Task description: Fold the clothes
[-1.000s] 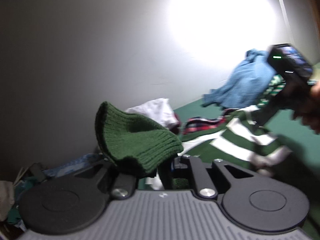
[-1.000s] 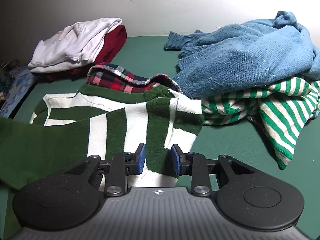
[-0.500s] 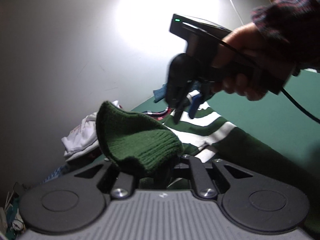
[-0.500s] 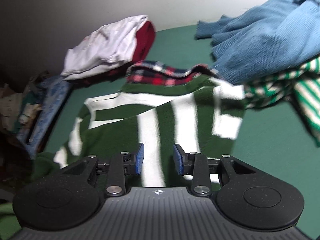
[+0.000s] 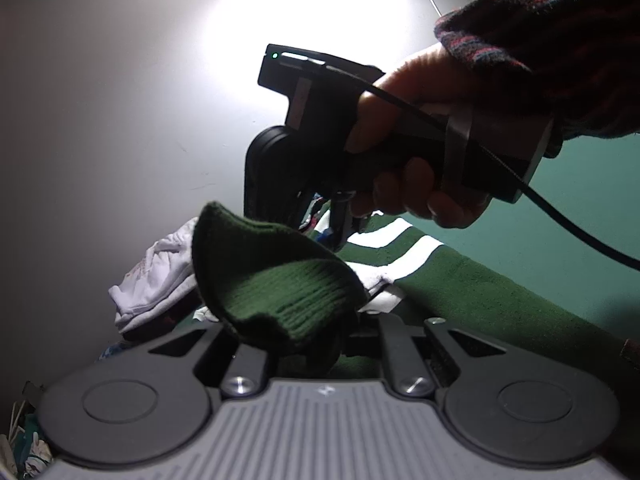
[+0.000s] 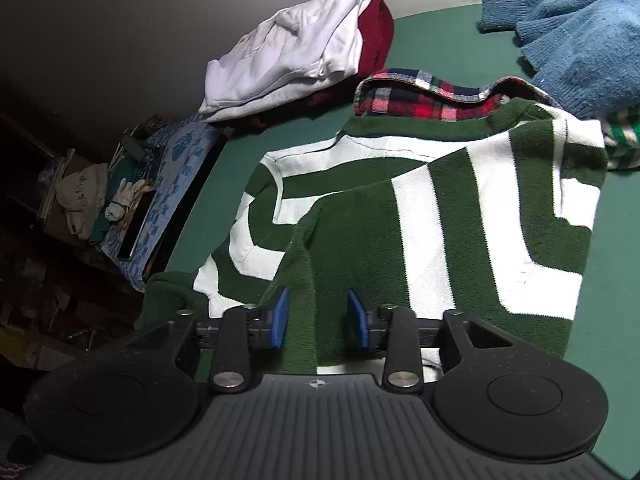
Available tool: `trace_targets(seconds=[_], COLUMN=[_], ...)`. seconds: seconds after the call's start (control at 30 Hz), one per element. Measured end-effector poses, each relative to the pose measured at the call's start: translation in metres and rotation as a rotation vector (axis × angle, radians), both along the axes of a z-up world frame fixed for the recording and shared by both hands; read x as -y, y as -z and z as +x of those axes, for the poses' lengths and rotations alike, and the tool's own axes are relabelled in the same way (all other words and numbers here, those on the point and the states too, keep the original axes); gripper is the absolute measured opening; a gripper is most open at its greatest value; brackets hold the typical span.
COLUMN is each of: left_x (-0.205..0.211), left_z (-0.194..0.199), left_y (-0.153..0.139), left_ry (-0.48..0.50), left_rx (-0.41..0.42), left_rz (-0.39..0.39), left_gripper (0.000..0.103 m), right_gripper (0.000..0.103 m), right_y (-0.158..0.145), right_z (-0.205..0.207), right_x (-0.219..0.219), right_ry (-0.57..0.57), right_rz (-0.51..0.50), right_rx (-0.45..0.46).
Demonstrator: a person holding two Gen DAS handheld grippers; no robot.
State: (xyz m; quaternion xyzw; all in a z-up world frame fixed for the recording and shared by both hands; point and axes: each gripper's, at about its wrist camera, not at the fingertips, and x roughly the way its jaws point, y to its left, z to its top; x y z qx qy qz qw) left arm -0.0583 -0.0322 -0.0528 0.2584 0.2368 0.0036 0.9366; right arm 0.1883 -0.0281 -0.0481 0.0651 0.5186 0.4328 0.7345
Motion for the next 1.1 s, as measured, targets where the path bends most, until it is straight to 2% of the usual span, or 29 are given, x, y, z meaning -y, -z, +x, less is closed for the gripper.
trace_targets(seconds=[0.03,0.2,0.4,0.5,1.1], left_x=[0.0,0.003,-0.003,-0.004,0.006], left_z=[-0.001,-0.005,-0.012,-0.018,-0.043], left_y=[0.0,-0.007,-0.028,-0.037,-0.042], left_ry=[0.001,0.019,0.058,0.08,0.193], left_rx=[-0.001,-0.005,-0.039,-0.049,-0.116], left_rz=[0.0,-0.025,-0.17,-0.213,-0.257], left_gripper=[0.011,0.011,0.012,0.012,0.013], right_gripper=[0.003,0.004,0.003,0.004,0.004], right_y=[-0.001,-0.012,-0.022,-0.023,-0.012], right_z=[-0.001,-0.008,-0.022,-0.029,-0.061], right_x=[0.0,0.007,0.031,0.043,0.09], right_ry=[-0.004,-0.011,0.031,0.058,0.187], right_rz=[-0.001,0.011,0.052,0.068,0.105], right_rx=[0.008,0.056,0.074,0.069,0.016])
